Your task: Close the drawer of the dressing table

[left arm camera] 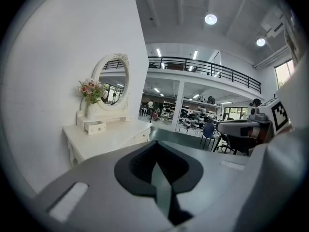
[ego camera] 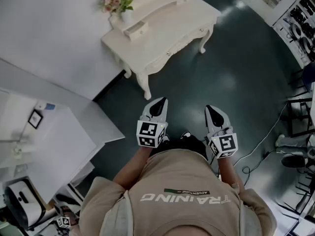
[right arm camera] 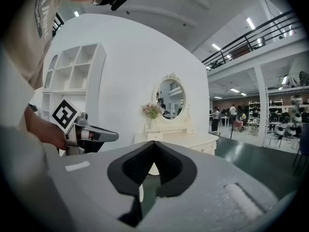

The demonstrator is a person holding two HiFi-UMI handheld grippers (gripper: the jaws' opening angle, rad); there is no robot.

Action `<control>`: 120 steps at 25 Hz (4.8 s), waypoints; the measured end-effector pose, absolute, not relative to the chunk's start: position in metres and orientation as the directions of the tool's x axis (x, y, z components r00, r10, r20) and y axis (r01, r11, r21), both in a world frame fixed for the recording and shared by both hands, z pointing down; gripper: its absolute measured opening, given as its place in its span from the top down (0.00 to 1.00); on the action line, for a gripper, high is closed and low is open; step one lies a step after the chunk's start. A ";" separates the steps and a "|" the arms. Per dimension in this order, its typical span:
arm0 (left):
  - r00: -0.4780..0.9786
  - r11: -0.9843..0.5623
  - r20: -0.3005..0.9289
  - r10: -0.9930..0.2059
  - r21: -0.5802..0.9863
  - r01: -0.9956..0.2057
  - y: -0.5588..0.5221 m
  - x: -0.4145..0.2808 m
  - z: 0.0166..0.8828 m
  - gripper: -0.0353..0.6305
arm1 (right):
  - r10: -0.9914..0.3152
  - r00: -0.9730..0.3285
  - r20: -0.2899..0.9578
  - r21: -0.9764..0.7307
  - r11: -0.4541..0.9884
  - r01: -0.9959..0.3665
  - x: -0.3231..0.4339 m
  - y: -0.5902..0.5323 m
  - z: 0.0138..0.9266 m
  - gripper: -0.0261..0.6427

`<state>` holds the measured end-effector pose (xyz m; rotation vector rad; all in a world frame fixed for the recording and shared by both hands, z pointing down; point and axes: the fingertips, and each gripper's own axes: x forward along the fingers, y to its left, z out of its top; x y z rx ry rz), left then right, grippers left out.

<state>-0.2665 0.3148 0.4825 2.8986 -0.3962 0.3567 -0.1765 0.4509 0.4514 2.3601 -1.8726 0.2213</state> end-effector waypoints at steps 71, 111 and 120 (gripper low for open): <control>0.819 -0.824 0.316 -0.479 0.161 -0.544 0.114 0.008 0.463 0.92 | -0.970 -0.084 0.229 -0.037 0.077 -0.996 0.123 0.230 0.468 0.96; 0.573 -0.555 0.334 -0.748 0.156 -0.817 -0.058 -0.083 0.469 0.92 | -0.863 -0.455 0.221 0.007 0.468 -0.884 0.062 -0.019 0.451 0.96; 0.500 -0.490 0.347 -0.794 0.123 -0.863 -0.112 -0.062 0.459 0.92 | -0.826 -0.530 0.193 -0.008 0.538 -0.843 0.091 -0.090 0.455 0.96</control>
